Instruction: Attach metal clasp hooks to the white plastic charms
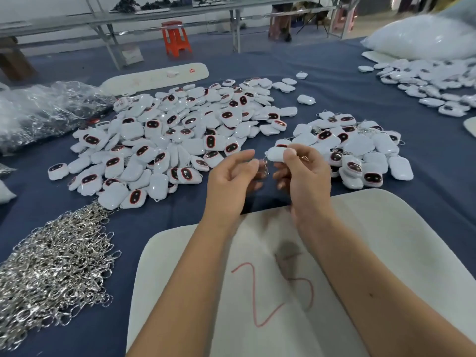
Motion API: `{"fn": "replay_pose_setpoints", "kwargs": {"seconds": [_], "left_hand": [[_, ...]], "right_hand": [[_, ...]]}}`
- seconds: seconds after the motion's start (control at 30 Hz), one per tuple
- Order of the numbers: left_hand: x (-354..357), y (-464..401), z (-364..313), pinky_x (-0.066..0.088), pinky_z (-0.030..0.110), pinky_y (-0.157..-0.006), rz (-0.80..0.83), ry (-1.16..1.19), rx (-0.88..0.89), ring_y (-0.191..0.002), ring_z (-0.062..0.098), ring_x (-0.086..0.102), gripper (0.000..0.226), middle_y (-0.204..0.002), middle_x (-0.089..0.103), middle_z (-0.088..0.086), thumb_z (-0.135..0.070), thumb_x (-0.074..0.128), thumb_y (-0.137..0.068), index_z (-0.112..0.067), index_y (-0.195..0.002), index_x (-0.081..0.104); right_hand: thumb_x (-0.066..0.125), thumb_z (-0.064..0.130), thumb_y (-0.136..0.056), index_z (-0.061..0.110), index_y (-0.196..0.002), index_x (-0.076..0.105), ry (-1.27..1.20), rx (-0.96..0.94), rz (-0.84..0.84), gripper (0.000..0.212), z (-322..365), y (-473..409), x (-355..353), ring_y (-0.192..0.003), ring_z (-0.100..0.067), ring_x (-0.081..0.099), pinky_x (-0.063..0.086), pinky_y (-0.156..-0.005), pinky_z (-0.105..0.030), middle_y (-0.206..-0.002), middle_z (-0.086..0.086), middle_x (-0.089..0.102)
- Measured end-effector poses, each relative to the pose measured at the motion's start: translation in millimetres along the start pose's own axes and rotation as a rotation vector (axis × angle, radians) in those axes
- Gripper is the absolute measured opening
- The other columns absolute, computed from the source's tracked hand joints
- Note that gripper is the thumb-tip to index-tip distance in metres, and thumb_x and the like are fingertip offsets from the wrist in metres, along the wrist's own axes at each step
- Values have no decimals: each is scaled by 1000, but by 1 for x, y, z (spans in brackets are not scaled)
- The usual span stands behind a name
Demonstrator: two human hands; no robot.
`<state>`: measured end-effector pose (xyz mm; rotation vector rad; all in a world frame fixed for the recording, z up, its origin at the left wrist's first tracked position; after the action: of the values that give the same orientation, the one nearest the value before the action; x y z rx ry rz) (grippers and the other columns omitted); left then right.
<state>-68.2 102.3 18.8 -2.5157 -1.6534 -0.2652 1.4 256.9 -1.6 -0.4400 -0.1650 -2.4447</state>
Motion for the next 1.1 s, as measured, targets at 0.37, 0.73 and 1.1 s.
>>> {"fn": "replay_pose_setpoints", "kwargs": {"seconds": [0.37,0.73,1.1], "left_hand": [[10,-22,6,59,30,-69,-126,-176,25,-91,20,74,11,-97,76,1,-21,62,-100,-20,-93,72],[-80,1,-43,53,39,-87,-334,-794,302,-88,15,65,19,-88,70,-8,-8,55,-94,-18,-88,70],[-164,22,-62,55,36,-85,-480,-856,269,-85,13,67,17,-92,71,-7,-8,65,-87,-21,-97,69]], "right_hand": [[63,1,-94,20,-130,59,463,-351,-41,41,32,9,-3,-85,-10,67,61,-82,-49,-108,12,70],[55,17,-85,16,-136,53,1346,-632,740,51,-21,76,131,-116,-30,51,44,-95,-41,-131,-3,56],[59,9,-88,22,-135,48,1541,-956,739,50,-31,113,207,-115,-27,43,37,-99,-38,-130,-3,51]]}}
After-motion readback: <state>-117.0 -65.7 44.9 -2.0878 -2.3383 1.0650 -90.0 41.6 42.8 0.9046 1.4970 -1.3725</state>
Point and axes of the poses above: each hand's wrist, its own y-axis away from the middle knuckle, its own x-axis out of the palm, z = x × y, the point moved 9 cm from there along -y, towards the middle knuckle
